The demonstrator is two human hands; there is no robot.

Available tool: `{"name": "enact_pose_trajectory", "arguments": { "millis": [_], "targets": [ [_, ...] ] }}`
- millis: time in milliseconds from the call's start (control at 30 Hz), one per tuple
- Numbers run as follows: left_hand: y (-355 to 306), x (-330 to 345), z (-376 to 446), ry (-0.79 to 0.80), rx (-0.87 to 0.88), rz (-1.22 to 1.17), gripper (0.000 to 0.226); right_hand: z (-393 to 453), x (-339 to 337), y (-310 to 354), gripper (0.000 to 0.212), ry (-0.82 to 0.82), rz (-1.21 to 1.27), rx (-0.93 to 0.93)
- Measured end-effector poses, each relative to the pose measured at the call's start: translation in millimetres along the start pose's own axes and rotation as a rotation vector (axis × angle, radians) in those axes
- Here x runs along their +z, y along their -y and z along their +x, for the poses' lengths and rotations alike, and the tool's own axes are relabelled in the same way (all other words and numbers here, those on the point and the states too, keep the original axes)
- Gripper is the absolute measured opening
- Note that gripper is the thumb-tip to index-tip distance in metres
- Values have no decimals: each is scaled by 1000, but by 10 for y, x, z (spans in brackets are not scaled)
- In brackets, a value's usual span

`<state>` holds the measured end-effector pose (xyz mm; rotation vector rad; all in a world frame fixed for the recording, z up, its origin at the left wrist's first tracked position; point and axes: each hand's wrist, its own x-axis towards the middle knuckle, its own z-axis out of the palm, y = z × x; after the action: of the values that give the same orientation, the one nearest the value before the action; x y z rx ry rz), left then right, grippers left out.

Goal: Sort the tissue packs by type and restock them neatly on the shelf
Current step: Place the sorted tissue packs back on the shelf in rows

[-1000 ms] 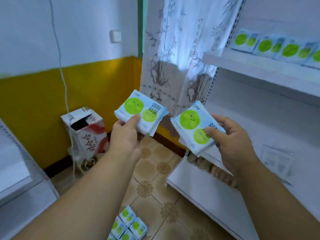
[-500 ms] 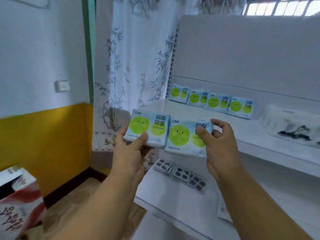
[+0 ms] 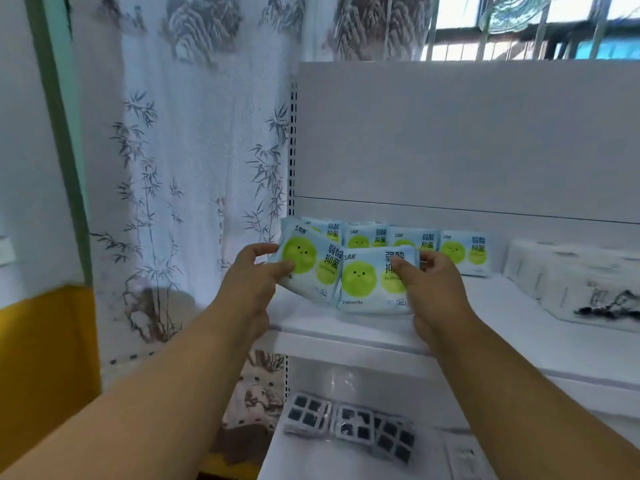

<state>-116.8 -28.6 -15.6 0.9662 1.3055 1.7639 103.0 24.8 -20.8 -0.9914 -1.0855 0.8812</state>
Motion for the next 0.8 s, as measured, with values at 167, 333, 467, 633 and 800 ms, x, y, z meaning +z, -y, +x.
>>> {"name": "enact_pose_trajectory", "arguments": {
  "millis": [167, 333, 467, 633, 800],
  "targets": [
    [87, 101, 681, 163, 34, 466, 57, 590, 200, -158, 32, -26, -192, -46],
    [133, 231, 1149, 211, 90, 667, 52, 1108, 320, -260, 45, 52, -452, -139],
    [192, 384, 1536, 270, 149, 715, 38, 1388, 459, -332, 44, 101, -715, -190],
    [295, 494, 1982, 311, 107, 663, 55, 1575, 622, -406, 52, 102, -1132, -321],
    [426, 480, 2275, 324, 28, 519, 57, 1623, 737, -435, 43, 136, -1308, -412]
  ]
}}
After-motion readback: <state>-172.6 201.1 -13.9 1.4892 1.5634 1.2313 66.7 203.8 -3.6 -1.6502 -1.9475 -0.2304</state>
